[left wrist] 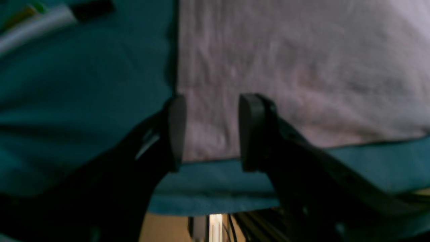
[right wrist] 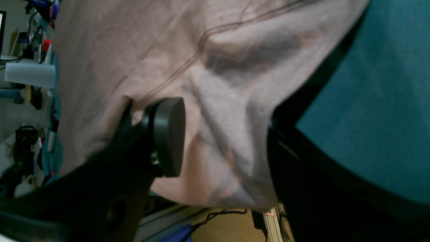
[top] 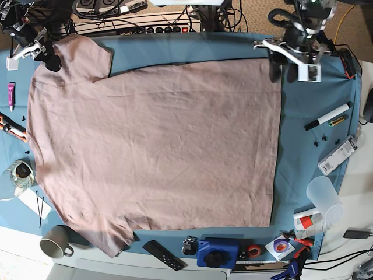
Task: Fold the T-shirt properly
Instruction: 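Pull both grasped shoulder corners outward to stretch the shirt flat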
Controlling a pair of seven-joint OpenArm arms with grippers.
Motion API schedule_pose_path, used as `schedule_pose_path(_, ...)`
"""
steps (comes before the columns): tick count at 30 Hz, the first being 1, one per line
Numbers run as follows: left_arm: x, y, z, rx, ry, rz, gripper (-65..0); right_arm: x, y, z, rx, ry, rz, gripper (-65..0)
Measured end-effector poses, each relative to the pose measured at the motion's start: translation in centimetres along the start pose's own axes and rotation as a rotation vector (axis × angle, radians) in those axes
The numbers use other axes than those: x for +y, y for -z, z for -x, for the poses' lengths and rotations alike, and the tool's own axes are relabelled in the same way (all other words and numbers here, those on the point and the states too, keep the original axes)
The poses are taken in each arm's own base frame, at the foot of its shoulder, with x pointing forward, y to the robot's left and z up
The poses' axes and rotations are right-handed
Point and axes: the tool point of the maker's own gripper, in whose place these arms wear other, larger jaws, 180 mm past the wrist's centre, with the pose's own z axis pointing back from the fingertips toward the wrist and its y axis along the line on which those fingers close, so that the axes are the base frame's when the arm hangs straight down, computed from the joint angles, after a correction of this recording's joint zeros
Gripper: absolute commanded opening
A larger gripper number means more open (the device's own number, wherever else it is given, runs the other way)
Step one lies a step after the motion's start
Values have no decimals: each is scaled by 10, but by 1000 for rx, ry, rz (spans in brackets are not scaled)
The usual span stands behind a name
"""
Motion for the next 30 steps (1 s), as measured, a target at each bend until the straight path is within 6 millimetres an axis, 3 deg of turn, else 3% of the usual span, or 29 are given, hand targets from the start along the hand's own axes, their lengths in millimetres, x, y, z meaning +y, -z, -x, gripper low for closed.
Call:
schedule_pose_path(4,10,19,26,98,-26,-12,-385,0,0,0,0,0,0,-345)
schedule_pose_path(8,12,23,30,101,-43,-11,-385,1,0,2,14,0,-3,-345)
schedule_pose_path(15,37,19,29,91,-68,-50,-385,1,0,3,17,0,-4,-345)
schedule_pose_path(20,36,29,36,121,-156,43,-385,1,0,2,20,-2,-5,-345)
schedule_pose_path(24,18,33,48,145,-215,163,-385,1,0,2,19,-1,-6,-345)
schedule_pose_path(30,20,45,51,124,-272,184,-385,1,0,2,19,-1,-6,-345)
